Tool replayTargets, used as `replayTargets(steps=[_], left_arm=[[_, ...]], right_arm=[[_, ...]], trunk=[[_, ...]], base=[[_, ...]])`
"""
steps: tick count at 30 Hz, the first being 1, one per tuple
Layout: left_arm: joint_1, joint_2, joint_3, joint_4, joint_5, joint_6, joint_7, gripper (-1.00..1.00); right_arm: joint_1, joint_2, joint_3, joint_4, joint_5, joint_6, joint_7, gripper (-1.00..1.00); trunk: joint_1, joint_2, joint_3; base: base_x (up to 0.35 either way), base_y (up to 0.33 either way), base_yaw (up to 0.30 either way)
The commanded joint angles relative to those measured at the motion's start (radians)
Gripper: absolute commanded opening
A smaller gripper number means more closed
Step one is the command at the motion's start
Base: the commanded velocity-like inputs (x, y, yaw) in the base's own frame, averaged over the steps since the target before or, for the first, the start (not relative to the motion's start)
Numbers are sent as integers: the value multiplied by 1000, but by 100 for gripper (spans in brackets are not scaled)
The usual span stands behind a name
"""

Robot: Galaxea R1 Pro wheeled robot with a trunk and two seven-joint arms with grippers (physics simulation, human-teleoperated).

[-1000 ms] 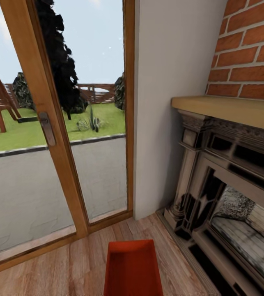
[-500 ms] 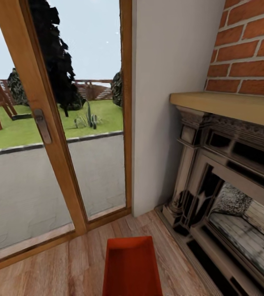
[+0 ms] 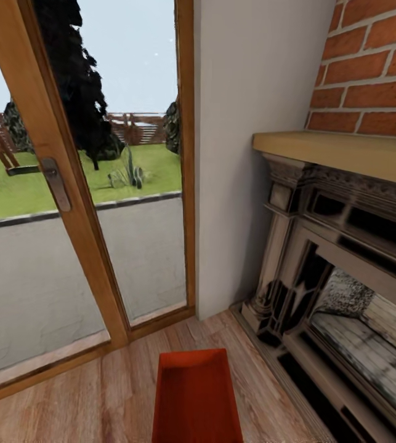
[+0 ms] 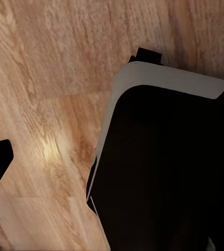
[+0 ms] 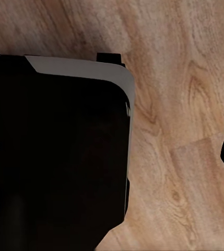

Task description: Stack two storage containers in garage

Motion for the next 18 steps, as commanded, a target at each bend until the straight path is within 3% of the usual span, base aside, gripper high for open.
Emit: replayTargets(steps=[1, 18], left_arm=[[0, 0, 4, -2, 3, 6, 3, 100], [0, 0, 4, -2, 3, 6, 3, 100]], right_arm=[[-1, 0, 8, 3, -10, -6, 1, 100], [-1, 0, 8, 3, -8, -6, 1, 100]], trunk=[[0, -1, -3], [0, -1, -30]], base=[[0, 0, -2], [0, 0, 0]])
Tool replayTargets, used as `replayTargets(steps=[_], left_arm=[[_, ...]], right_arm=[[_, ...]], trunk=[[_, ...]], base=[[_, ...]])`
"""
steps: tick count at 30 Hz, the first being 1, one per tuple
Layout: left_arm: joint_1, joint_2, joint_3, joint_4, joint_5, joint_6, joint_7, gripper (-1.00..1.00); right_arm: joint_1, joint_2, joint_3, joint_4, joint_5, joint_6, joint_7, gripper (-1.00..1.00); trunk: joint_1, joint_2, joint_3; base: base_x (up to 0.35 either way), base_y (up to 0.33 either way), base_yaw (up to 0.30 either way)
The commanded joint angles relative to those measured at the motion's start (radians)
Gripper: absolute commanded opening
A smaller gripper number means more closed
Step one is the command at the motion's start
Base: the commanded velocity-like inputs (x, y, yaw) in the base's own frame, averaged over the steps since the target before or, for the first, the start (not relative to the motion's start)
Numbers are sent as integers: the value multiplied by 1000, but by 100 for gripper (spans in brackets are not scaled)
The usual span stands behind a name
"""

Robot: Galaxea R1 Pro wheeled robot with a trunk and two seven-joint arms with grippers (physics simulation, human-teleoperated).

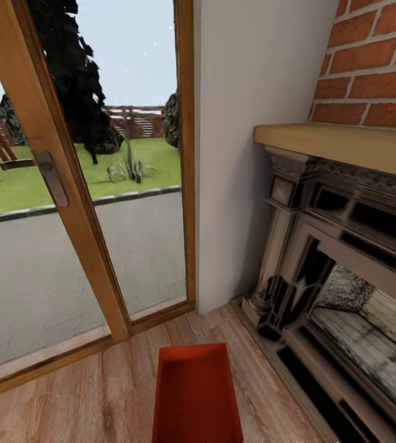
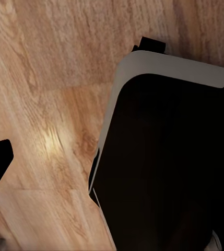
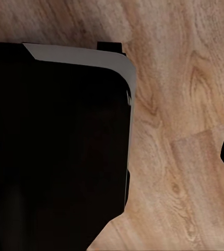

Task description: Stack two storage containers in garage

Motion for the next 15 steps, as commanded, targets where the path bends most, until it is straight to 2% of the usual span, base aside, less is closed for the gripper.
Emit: replayTargets(steps=[1, 15], left_arm=[[0, 0, 4, -2, 3, 6, 3, 100], [0, 0, 4, -2, 3, 6, 3, 100]], right_arm=[[-1, 0, 8, 3, -10, -6, 1, 100], [-1, 0, 8, 3, -10, -6, 1, 100]], trunk=[[0, -1, -3], [0, -1, -26]], base=[[0, 0, 0], [0, 0, 0]])
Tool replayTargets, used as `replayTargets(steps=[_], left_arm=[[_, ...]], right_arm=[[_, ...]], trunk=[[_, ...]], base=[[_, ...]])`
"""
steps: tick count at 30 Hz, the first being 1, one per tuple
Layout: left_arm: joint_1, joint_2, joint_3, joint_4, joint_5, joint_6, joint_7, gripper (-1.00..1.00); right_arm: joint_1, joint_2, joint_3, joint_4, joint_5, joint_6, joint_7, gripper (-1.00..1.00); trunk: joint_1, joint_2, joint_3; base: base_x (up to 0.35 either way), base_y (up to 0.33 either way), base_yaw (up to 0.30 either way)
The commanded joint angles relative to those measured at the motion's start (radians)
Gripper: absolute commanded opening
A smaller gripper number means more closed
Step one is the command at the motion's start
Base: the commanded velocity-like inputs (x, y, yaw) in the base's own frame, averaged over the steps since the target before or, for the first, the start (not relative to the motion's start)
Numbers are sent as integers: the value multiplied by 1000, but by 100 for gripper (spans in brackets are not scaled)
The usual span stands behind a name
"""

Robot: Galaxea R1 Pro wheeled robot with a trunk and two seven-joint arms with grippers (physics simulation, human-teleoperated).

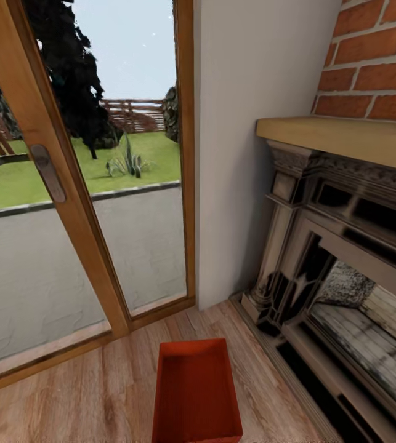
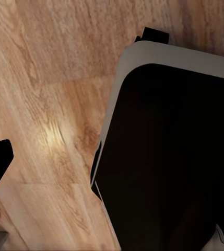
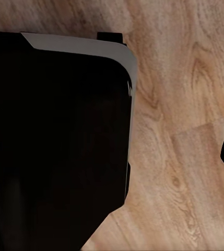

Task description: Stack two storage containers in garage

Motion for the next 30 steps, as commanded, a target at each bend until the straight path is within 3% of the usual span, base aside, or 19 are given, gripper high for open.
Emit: replayTargets(steps=[1, 30], left_arm=[[0, 0, 4, -2, 3, 6, 3, 100], [0, 0, 3, -2, 3, 6, 3, 100]], right_arm=[[-1, 0, 8, 3, -10, -6, 1, 100], [-1, 0, 8, 3, -10, -6, 1, 100]], trunk=[[0, -1, -3], [0, -1, -50]], base=[[0, 0, 0], [0, 0, 0]])
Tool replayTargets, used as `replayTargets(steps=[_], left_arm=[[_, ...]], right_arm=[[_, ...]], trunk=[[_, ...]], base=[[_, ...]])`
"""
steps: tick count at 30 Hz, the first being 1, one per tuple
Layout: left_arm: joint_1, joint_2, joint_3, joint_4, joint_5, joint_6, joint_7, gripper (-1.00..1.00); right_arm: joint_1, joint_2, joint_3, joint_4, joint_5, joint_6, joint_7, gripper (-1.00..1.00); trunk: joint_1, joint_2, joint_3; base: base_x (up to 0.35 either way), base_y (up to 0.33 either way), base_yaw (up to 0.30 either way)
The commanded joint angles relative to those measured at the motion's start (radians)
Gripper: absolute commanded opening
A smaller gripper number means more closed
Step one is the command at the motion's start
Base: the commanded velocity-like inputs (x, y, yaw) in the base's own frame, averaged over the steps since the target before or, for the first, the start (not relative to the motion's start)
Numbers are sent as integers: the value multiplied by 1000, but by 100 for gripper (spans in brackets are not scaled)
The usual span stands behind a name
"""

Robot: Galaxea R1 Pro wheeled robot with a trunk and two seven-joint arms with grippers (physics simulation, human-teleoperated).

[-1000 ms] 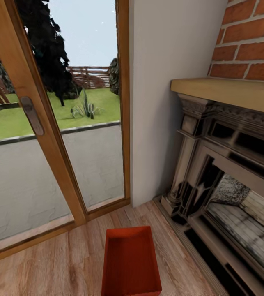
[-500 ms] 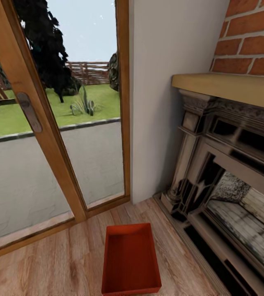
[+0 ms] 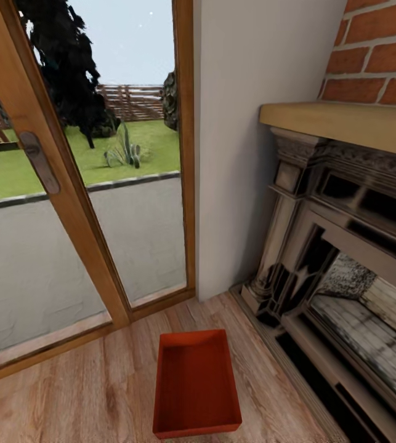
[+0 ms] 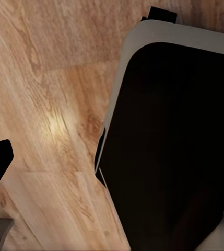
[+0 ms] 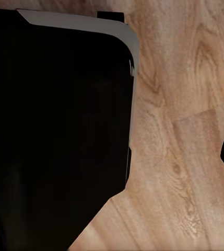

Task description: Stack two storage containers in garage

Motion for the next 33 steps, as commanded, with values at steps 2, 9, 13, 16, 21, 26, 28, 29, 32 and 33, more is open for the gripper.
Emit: replayTargets(steps=[2, 9, 13, 16, 21, 26, 28, 29, 32, 33], left_arm=[[0, 0, 4, -2, 3, 6, 3, 100], [0, 0, 4, -2, 3, 6, 3, 100], [0, 0, 4, -2, 3, 6, 3, 100], [0, 0, 4, -2, 3, 6, 3, 100], [0, 1, 4, -2, 3, 6, 3, 100], [0, 0, 4, -2, 3, 6, 3, 100], [0, 0, 4, -2, 3, 6, 3, 100], [0, 0, 4, -2, 3, 6, 3, 100], [0, 0, 4, -2, 3, 6, 3, 100], [0, 0, 4, -2, 3, 6, 3, 100]], right_arm=[[-1, 0, 8, 3, -10, -6, 1, 100], [-1, 0, 8, 3, -10, -6, 1, 100], [-1, 0, 9, 3, -10, -6, 1, 100], [-1, 0, 9, 3, -10, -7, 1, 100], [-1, 0, 9, 3, -10, -7, 1, 100], [-1, 0, 8, 3, -10, -7, 1, 100], [-1, 0, 8, 3, -10, -7, 1, 100], [-1, 0, 8, 3, -10, -7, 1, 100], [-1, 0, 8, 3, -9, -8, 1, 100], [-1, 0, 8, 3, -9, -8, 1, 100]], trunk=[[0, -1, -4], [0, -1, -16], [0, -1, -22], [0, -1, -27], [0, -1, -35], [0, -1, -43], [0, -1, -47], [0, -1, -48], [0, -1, -53], [0, -1, -55]], base=[[0, 0, 0], [0, 0, -39], [0, 0, -73], [0, 0, -80], [0, 0, -84], [0, 0, -84], [0, 0, -82], [0, 0, -80], [0, 0, -61], [0, 0, -24]])
